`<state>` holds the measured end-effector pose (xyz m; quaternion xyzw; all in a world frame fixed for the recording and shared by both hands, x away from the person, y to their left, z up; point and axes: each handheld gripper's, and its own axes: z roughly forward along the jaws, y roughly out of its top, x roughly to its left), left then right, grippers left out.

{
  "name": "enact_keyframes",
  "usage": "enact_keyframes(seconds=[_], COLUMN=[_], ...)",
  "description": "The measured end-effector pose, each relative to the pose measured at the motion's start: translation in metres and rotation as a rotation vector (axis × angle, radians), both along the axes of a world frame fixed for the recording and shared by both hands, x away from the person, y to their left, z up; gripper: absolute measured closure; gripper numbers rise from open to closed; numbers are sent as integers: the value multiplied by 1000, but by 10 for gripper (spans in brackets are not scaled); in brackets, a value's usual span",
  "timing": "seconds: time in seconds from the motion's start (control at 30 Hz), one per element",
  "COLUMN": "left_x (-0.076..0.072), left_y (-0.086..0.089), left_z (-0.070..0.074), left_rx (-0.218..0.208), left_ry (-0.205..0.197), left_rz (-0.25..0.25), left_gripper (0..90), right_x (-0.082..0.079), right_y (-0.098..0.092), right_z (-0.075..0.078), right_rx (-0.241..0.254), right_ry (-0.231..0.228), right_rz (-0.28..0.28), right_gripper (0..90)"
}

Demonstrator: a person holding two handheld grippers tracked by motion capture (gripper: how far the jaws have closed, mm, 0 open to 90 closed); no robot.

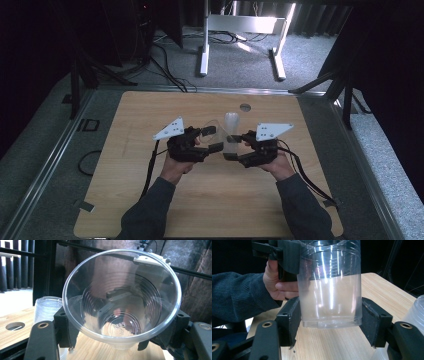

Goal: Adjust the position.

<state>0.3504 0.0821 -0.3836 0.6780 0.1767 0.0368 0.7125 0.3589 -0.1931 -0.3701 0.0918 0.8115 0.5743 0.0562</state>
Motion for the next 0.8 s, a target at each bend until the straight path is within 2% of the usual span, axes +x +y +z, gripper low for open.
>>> enact_keyframes(seconds=[0.37,0.53,0.63,0.67,0.8], left_x=[1,0,0,0,0], left_y=[1,2,3,3,4], left_z=[0,0,0,0,0], left_rx=[0,24,27,42,59], left_ry=[0,-5,-5,-3,0], left_rz=[3,8,9,12,6], left_gripper=[291,291,292,292,295], right_x=[1,1,1,1,1], right_y=[-1,0,1,1,1], right_z=[1,6,7,7,7], right_rx=[-24,-74,-87,-115,-123], right_ry=[16,11,11,6,7], right_rz=[-7,-19,-22,-34,-43], right_gripper=[319,292,292,292,277])
